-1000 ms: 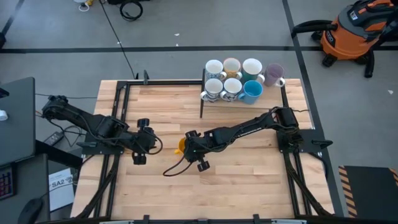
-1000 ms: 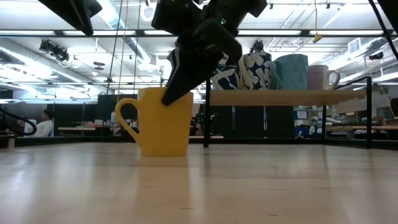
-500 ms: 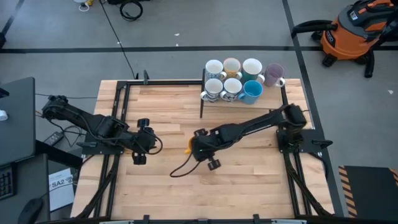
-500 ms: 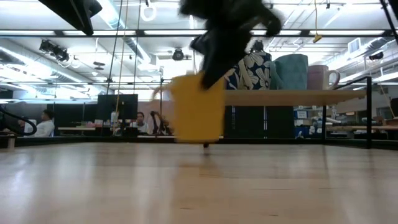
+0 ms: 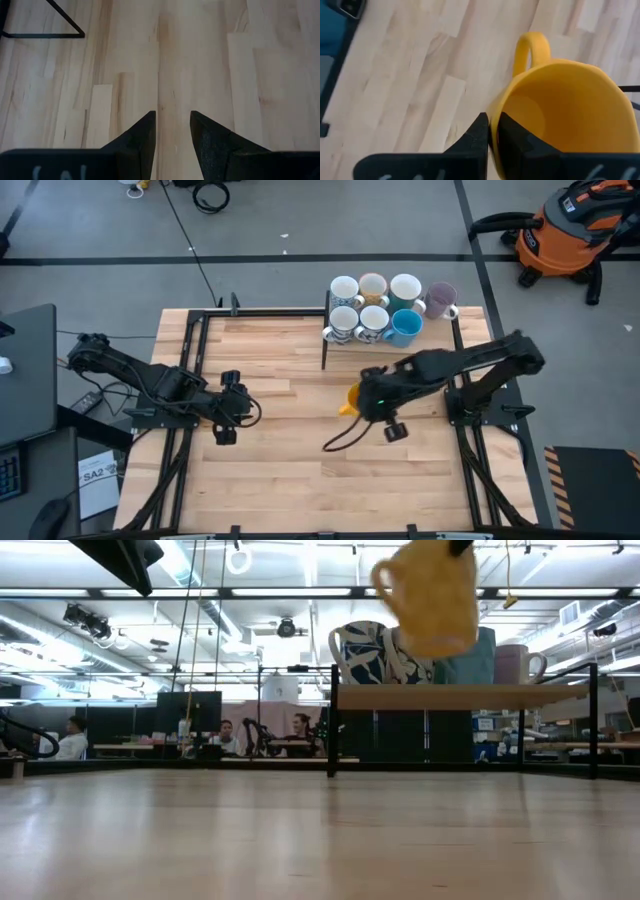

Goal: Place coffee mugs
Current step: Put the yellow mug on the shelf

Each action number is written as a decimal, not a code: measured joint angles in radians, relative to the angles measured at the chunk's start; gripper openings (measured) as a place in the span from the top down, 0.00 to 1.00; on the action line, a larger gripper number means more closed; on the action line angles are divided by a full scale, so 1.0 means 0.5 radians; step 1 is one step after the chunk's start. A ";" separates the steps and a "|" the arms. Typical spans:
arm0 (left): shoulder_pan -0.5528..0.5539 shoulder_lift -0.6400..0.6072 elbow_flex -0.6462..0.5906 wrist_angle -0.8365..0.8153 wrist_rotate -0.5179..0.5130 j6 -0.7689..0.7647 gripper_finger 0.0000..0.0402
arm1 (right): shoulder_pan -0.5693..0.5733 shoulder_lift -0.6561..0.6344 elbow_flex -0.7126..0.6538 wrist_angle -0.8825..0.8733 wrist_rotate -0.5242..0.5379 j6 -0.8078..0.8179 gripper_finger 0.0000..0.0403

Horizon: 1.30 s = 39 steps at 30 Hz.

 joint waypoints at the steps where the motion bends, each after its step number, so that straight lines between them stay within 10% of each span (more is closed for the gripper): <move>1: 0.000 0.000 0.000 0.005 0.000 -0.014 0.68 | 0.005 -0.056 -0.007 -0.013 0.001 0.000 0.92; 20: 0.000 0.000 0.000 0.007 0.000 -0.040 0.68 | 0.007 -0.877 -0.584 -0.502 0.222 0.191 0.92; 39: 0.002 0.000 0.000 0.022 -0.001 -0.040 0.68 | -0.137 -1.409 -0.603 -0.818 0.672 -0.060 0.91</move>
